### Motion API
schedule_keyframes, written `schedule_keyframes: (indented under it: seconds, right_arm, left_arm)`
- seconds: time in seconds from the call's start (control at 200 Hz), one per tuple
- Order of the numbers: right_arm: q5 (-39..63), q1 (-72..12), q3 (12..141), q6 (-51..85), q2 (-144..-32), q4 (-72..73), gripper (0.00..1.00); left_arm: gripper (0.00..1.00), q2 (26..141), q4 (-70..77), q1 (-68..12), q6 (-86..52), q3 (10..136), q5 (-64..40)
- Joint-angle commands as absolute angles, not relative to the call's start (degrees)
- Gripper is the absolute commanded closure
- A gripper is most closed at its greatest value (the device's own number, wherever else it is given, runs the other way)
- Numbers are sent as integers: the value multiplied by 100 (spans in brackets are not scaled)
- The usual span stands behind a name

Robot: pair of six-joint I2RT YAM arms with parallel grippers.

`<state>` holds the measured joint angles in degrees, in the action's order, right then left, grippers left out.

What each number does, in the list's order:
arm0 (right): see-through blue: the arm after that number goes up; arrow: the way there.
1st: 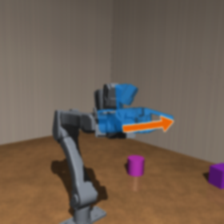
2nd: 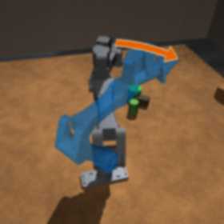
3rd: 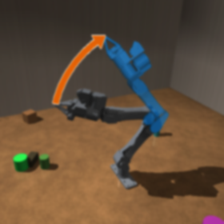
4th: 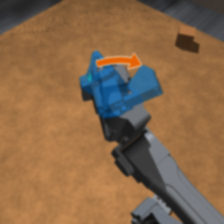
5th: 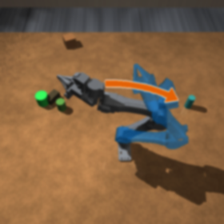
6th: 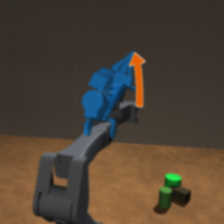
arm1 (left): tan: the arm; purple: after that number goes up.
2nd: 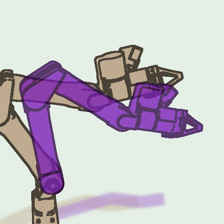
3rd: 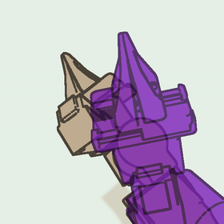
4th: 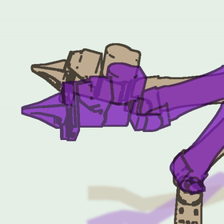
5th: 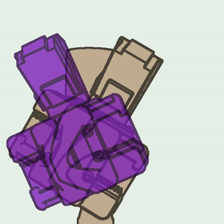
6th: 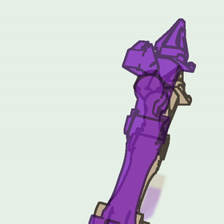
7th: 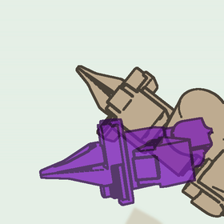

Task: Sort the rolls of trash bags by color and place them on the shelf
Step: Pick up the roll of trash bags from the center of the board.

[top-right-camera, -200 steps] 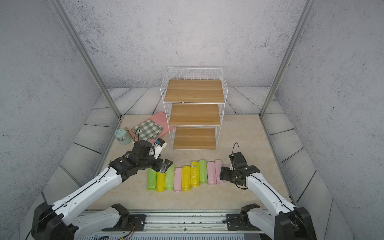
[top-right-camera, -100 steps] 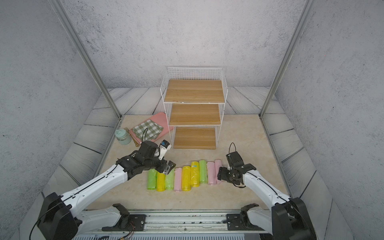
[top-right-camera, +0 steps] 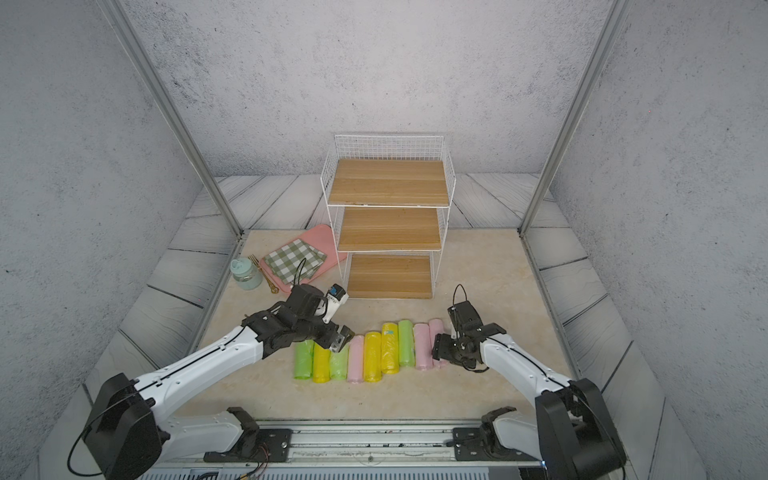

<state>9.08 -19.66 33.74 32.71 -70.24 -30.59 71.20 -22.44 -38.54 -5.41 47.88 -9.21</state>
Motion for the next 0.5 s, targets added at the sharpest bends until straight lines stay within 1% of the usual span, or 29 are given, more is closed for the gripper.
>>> schedule_keyframes:
  seconds: [0.0, 0.16, 0.225, 0.285, 0.385, 0.495]
  right_arm:
    - [939, -1999, 3470, 3222, -7229, -3181, 25]
    - [963, -2006, 3504, 3189, -7425, -3185, 32]
    - [923, -2010, 3494, 3183, -7457, -3198, 33]
    - [886, -2010, 3457, 3190, -7440, -3174, 34]
    - [801, -2006, 3402, 3199, -7338, -3166, 39]
    - [753, -2012, 3399, 3186, -7227, -3192, 42]
  left_arm:
    - [3, 7163, -2184, -3907, -466, 4931, -844]
    - [3, 7259, -2192, -3911, -448, 4974, -862]
    - [3, 7277, -2202, -3911, -432, 4975, -870]
    - [3, 7282, -2195, -3911, -431, 4975, -848]
    - [3, 7288, -2189, -3912, -431, 4989, -822]
    - [3, 7327, -2162, -3911, -426, 5047, -835]
